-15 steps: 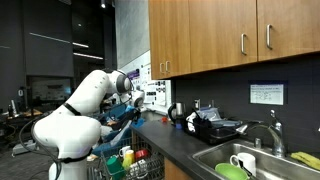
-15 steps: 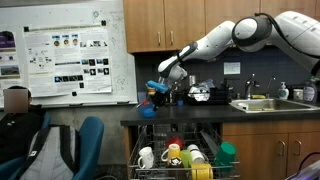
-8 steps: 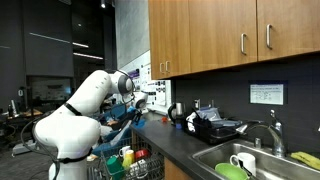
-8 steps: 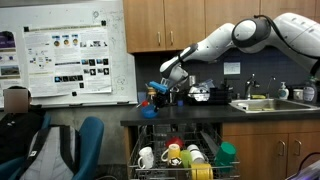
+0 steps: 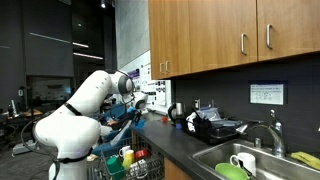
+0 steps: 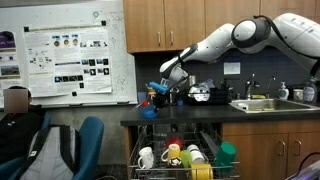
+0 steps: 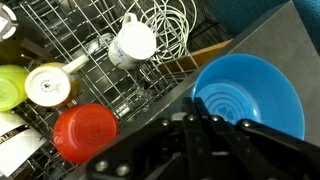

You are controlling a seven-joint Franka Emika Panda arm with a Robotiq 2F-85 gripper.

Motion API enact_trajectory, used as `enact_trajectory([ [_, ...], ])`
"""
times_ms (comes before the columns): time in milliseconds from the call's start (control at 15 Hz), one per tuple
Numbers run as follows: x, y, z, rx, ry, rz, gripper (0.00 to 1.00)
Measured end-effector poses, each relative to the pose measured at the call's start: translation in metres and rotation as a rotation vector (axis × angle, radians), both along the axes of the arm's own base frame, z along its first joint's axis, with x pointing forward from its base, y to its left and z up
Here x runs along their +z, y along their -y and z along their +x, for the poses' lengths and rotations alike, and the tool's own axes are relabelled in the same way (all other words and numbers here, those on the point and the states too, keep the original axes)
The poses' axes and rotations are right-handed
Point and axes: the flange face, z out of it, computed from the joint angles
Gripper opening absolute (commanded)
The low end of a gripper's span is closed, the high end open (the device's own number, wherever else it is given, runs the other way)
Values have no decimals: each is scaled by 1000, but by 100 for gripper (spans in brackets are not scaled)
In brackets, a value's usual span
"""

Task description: Put the blue bowl on the counter.

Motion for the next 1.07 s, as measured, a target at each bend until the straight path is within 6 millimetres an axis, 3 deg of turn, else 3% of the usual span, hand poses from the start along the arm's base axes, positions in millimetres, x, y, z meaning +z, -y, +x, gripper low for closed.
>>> enact_trajectory([
  [667, -6, 0, 0, 0, -7, -3, 1],
  [1067, -5, 11, 5, -17, -2, -8, 1],
])
